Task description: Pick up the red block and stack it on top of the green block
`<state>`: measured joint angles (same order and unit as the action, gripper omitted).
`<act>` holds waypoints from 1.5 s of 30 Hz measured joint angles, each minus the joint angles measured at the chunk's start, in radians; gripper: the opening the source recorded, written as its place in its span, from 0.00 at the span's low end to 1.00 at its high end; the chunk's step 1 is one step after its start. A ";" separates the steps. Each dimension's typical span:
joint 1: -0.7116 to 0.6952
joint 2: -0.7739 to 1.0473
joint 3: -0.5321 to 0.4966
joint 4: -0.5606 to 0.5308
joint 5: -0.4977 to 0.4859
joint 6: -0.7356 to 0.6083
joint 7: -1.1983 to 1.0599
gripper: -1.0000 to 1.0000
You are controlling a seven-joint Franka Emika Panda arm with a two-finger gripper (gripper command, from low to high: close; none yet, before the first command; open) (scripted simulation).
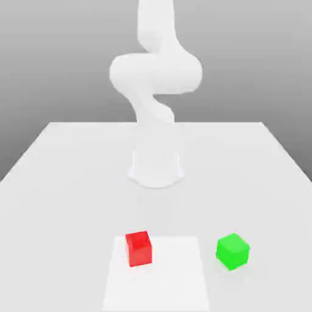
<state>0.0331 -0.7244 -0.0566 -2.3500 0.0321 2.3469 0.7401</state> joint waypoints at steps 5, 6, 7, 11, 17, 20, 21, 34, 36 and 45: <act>0.060 0.165 -0.091 -0.103 0.064 0.097 -0.122 0.50; 0.070 0.197 -0.104 -0.123 0.075 0.115 -0.144 0.50; 0.077 0.230 -0.114 -0.143 0.087 0.133 -0.167 0.50; 0.109 0.361 -0.149 -0.222 0.120 0.207 -0.249 0.50; 0.127 0.542 -0.168 -0.342 0.119 0.323 -0.334 0.50; 0.118 0.621 -0.169 -0.403 0.072 0.383 -0.343 0.50; 0.111 0.644 -0.170 -0.424 0.045 0.403 -0.338 0.50; 0.078 0.845 -0.138 -0.438 0.062 0.574 -0.393 0.50; 0.063 0.879 -0.115 -0.435 0.092 0.602 -0.415 0.50; 0.010 0.961 -0.045 -0.432 0.156 0.670 -0.457 0.00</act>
<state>0.0436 0.2370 -0.1019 -2.7821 0.1886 3.0167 0.2827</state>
